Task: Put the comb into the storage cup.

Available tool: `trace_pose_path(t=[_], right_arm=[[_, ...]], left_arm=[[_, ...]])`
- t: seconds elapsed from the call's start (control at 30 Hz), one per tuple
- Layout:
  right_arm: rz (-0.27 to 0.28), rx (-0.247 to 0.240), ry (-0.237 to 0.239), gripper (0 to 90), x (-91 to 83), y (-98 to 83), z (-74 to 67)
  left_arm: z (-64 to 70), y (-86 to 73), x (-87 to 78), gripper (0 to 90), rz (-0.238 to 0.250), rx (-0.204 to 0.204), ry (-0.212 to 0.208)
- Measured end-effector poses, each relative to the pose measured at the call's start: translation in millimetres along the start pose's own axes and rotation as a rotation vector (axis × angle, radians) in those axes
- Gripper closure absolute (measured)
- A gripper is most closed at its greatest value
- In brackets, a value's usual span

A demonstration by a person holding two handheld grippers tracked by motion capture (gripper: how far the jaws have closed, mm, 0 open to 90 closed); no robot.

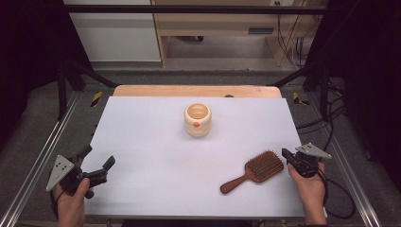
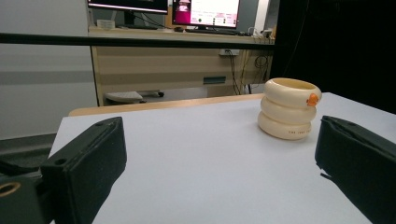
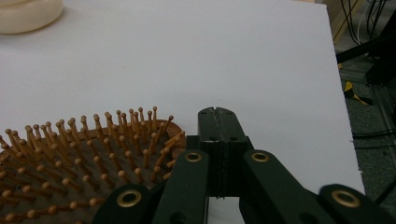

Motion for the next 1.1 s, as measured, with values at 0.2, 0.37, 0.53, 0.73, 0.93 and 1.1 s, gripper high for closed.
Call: trace_pose_path(t=[0.2, 0.37, 0.53, 0.73, 0.93, 1.1], right_arm=[[-0.037, 0.003, 0.001, 90.0, 2.9, -4.4, -0.7], [-0.046, 0.007, 0.002, 90.0, 3.5, -6.2, 0.2], [-0.072, 0.012, 0.003, 90.0, 5.1, -9.7, 1.0], [-0.098, 0.020, 0.006, 90.0, 5.8, -13.1, 1.3], [-0.116, 0.033, 0.020, 90.0, 6.2, -15.5, 0.6], [-0.120, 0.045, 0.028, 90.0, 4.1, -16.8, 1.0]], left_arm=[[-0.5, -0.3, 0.1, 2.2, -0.002, -0.003, 0.000], [-1.0, -0.8, 0.3, 2.1, -0.005, -0.007, 0.000], [-0.4, -1.1, 0.6, 2.1, -0.008, -0.005, -0.004], [-0.8, -1.1, 0.4, 2.1, -0.009, -0.006, -0.004], [-1.0, -1.2, 0.5, 2.1, -0.008, -0.007, -0.003], [-0.7, -1.4, 0.6, 2.1, -0.009, -0.007, -0.004]])
Point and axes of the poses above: each handheld gripper's, and its own axes: x roughly forward along the jaws, y roughly out of its top, z roughly to its right, the point moved 7 cm from there along x, roughly forward along the jaws, and after that the axes turned 1 degree about -x, right-handed, at the moved point
